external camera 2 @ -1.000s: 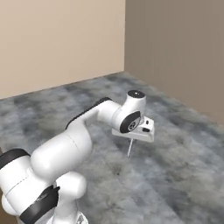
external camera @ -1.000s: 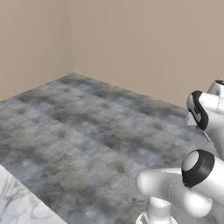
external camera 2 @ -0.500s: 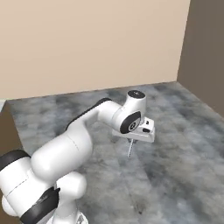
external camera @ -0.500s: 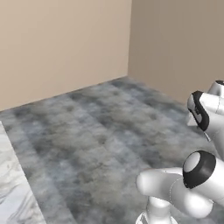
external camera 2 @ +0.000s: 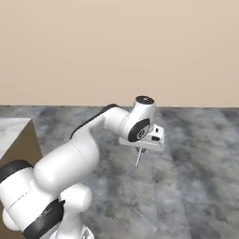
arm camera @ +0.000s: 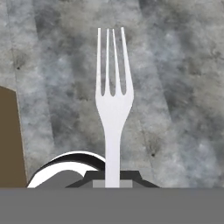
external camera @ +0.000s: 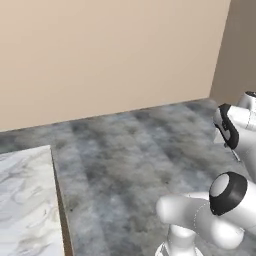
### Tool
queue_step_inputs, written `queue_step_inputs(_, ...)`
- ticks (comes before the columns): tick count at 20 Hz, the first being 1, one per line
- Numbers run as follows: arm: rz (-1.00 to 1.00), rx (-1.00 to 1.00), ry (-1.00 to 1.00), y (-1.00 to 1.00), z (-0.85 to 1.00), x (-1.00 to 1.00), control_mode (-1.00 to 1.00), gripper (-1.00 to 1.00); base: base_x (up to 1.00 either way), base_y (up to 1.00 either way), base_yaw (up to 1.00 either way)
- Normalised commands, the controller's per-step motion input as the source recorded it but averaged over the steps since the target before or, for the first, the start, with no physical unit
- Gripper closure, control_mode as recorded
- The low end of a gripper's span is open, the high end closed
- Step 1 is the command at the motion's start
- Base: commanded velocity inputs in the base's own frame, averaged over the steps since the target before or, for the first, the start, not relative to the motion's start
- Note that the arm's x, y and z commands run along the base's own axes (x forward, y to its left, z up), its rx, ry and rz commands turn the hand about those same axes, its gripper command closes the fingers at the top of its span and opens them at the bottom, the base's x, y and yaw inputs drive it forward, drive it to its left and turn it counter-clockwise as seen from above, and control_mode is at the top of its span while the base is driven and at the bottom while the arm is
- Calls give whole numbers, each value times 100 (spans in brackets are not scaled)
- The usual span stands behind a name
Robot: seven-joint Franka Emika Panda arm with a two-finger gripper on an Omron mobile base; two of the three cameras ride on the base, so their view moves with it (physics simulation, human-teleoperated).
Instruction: Take the fork and place it on the left side of the plate. Then take the spoon and place it on the right side of the plate. Make sure they're directly next to the plate.
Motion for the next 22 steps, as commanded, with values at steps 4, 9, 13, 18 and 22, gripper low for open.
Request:
queue_step_inputs(4,0,0,0,0,0,0,100,100,100,-4,35)
queue_step_inputs(9,0,0,0,0,0,0,100,100,100,-39,20)
queue_step_inputs(13,0,0,0,0,0,0,100,100,100,-48,14)
queue_step_inputs(18,0,0,0,0,0,0,100,100,100,-36,20)
queue_step_inputs(22,0,0,0,0,0,0,100,100,100,-20,29)
